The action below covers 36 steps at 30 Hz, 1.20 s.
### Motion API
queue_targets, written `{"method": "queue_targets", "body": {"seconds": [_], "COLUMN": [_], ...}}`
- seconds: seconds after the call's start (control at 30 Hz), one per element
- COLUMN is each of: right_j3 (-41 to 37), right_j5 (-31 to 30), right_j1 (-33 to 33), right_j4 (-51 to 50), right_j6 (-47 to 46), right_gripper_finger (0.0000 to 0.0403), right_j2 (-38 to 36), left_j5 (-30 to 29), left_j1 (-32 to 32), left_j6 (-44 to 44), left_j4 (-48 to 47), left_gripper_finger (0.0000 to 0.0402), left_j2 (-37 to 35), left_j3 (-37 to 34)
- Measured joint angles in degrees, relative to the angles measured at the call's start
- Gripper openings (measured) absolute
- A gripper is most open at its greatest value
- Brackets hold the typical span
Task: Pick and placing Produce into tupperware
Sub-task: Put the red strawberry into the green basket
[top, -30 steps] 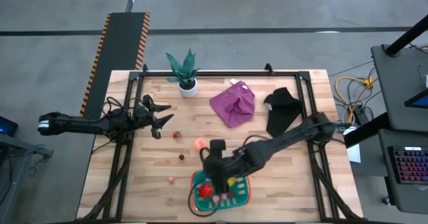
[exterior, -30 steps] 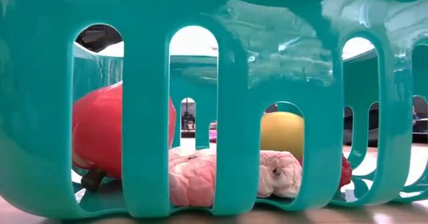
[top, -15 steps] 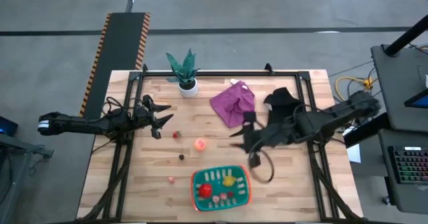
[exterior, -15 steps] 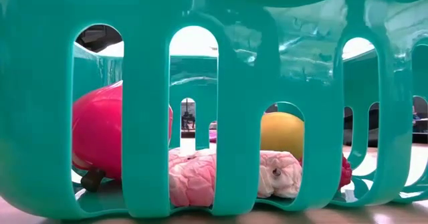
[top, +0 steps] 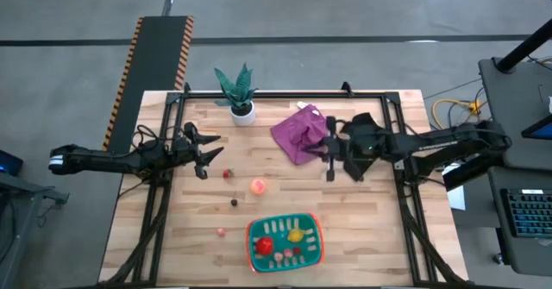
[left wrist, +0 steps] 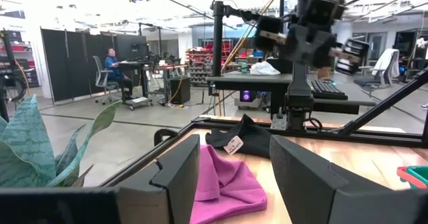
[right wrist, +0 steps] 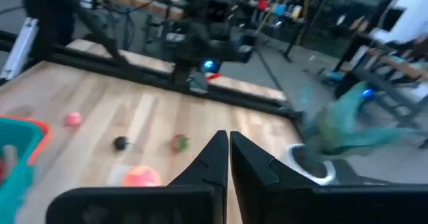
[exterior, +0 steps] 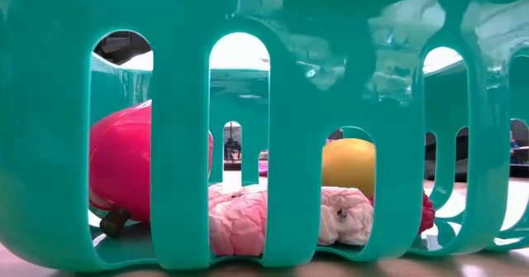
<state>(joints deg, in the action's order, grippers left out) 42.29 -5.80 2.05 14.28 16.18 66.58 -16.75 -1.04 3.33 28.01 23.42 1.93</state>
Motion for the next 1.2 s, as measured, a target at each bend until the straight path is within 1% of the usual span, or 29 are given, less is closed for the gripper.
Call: {"method": "queue_targets", "body": {"seconds": [0.17,0.37,0.47,0.63,0.73,0.8,0.87,0.93,1.13,1.2], "right_j3": [-3.9,-10.7,-13.5,-18.5,-22.6,-26.1,-29.1,-31.3,-32.0,-31.3], "right_j5": [0.1,-0.2,-1.4,-1.5,-1.0,1.9,5.5,6.2,4.3,3.6], "right_j1": [-1.8,-1.7,-1.7,-1.7,-1.7,-1.7,-1.7,-1.7,-1.7,-1.7], "right_j4": [-0.6,-3.8,-4.4,-4.2,-0.4,5.9,12.5,16.9,17.2,17.2], "right_j6": [0.2,-4.0,-5.1,-6.5,-6.8,-6.7,-6.8,-6.7,-5.4,-5.7], "right_gripper_finger": [0.0009,0.0009,0.0009,0.0009,0.0009,0.0009,0.0009,0.0009,0.0009,0.0009], "right_j2": [-8.0,-18.0,-20.7,-25.5,-28.9,-31.0,-32.1,-32.5,-31.5,-30.8], "left_j5": [0.0,0.0,0.0,0.0,0.0,0.0,0.0,0.0,0.0,-0.3], "left_j1": [0.0,0.0,0.0,0.0,0.0,0.0,0.0,0.0,0.0,0.0], "left_j6": [0.0,0.0,0.0,0.0,0.0,0.0,0.0,0.1,1.6,1.5], "left_j4": [0.0,0.0,0.0,0.0,0.0,0.0,0.0,0.0,0.1,0.1], "left_gripper_finger": [0.0169,0.0169,0.0169,0.0169,0.0169,0.0169,0.0169,0.0169,0.0169,0.0177], "left_j2": [0.1,0.1,0.0,0.1,0.1,0.1,0.1,0.2,0.1,0.1], "left_j3": [0.0,0.0,0.0,0.0,0.0,0.0,0.0,0.0,0.0,0.2]}}
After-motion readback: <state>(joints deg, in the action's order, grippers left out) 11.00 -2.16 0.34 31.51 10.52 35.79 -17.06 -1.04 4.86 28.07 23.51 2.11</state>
